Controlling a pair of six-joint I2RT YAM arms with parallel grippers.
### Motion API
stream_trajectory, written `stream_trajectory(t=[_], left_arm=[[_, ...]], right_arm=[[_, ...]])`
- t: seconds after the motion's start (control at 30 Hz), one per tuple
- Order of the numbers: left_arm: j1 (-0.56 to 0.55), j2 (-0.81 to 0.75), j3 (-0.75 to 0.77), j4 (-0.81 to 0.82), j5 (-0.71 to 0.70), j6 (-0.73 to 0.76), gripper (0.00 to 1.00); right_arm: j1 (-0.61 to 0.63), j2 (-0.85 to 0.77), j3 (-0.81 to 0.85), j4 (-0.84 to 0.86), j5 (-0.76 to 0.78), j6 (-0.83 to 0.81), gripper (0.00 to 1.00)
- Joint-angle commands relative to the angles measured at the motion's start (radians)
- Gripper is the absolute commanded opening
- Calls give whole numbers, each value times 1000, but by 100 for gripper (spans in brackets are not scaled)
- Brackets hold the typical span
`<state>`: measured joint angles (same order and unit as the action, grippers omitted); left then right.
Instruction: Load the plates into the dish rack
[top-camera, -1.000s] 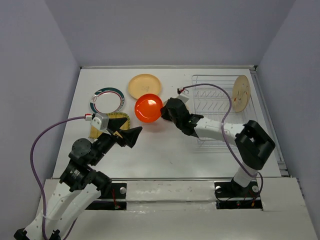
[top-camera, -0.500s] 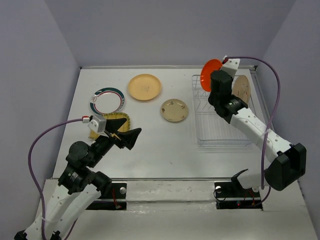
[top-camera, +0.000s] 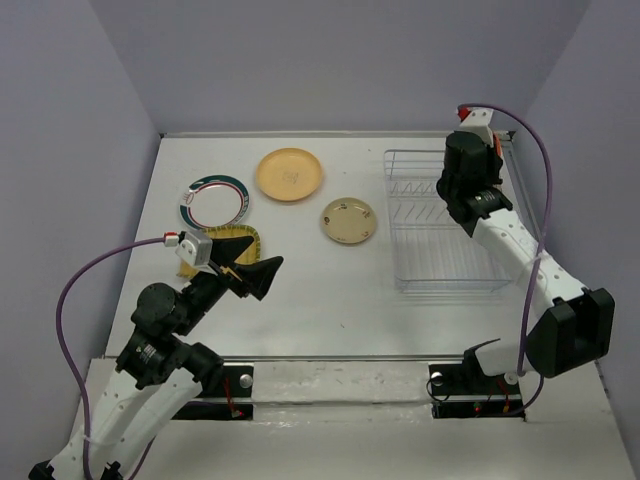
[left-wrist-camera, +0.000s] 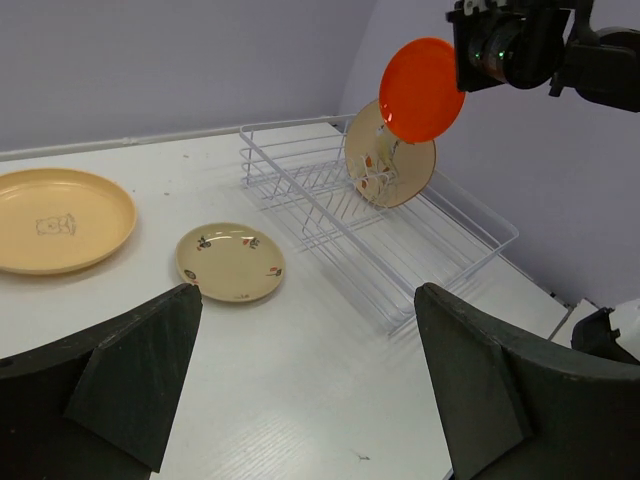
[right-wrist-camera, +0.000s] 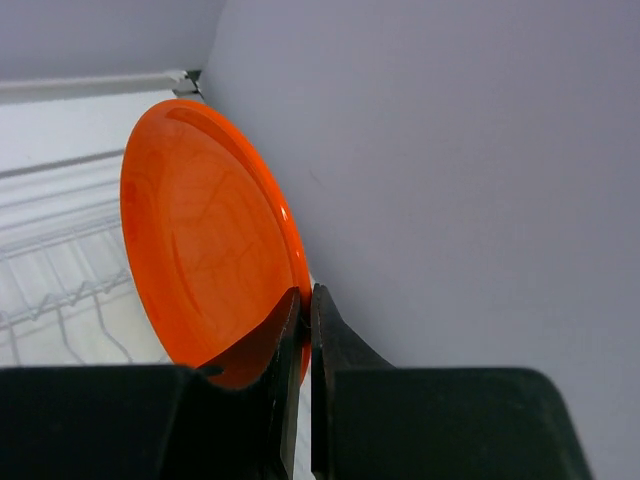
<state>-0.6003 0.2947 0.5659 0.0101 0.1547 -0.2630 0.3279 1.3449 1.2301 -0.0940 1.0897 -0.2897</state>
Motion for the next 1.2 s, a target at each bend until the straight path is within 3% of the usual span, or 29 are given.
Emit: stream_trajectory(t=[0.0,0.33,1.17], left_arm=[[2,-9,37,51,13,4,99],[0,-11,37,51,19,4,99],[0,11,37,51,13,4,99]], right_arm=[[-27,63,43,50,3,-138,7],[-81,138,23,54,-59,-154,7],[-130,373,-37,59,-165,41,8]])
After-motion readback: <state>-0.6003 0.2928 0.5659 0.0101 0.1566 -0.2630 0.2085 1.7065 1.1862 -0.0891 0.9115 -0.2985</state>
